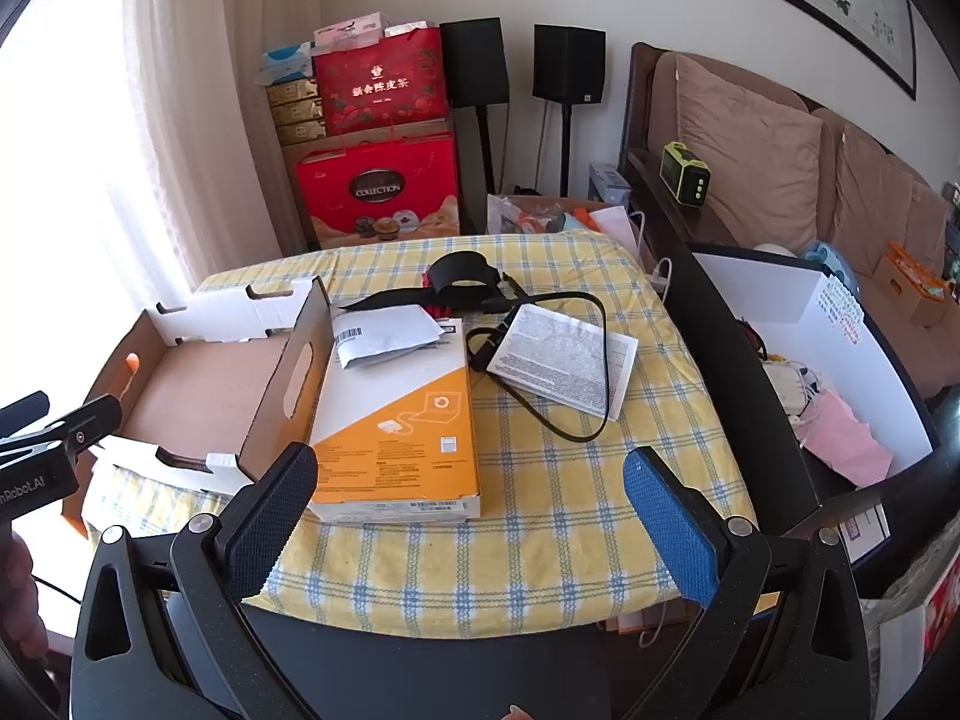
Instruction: Organize objects
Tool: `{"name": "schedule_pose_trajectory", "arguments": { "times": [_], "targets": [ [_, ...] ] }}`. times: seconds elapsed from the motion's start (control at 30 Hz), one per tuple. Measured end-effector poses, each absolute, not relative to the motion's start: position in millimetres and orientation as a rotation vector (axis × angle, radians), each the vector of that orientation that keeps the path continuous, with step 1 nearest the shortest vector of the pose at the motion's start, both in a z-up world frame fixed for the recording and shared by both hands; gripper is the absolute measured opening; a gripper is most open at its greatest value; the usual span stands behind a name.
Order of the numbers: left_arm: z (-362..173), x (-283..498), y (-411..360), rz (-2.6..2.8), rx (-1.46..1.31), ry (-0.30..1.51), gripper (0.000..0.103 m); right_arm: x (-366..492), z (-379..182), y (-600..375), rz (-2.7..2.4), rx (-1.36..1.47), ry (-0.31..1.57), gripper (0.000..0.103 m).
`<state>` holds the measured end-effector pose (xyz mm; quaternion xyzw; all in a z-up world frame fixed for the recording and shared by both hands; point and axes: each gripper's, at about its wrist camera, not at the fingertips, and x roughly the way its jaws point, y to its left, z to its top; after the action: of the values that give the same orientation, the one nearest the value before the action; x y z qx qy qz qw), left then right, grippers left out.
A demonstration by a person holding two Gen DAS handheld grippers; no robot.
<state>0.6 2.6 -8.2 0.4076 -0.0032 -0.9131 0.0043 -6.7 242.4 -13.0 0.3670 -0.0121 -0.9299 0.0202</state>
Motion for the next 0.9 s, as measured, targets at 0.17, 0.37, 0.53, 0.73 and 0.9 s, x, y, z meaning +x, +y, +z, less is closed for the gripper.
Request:
{"name": "schedule_pose_trajectory", "arguments": {
  "times": [0.17,0.37,0.53,0.73,0.9],
  "targets": [
    [-7.3,1.4,3.8,-2.856,1.277,-0.006,0.103,-6.7,-12.5,243.3,-2.883,1.14,-0.039,0.103],
    [-7.3,1.4,3.8,-2.851,1.274,-0.005,0.103,-6.9,-12.5,243.4,-2.882,1.141,-0.039,0.103],
    [-7.2,1.3,3.5,-2.851,1.277,-0.004,0.103,-6.9,-12.6,243.2,-2.881,1.141,-0.042,0.103],
    [-7.1,1.3,3.5,-2.849,1.276,-0.003,0.103,-7.2,-12.2,243.1,-2.881,1.142,-0.042,0.103],
    [-7.0,1.0,3.5,-2.848,1.277,-0.004,0.103,-7.3,-12.0,243.0,-2.882,1.143,-0.04,0.103]
  ]
}}
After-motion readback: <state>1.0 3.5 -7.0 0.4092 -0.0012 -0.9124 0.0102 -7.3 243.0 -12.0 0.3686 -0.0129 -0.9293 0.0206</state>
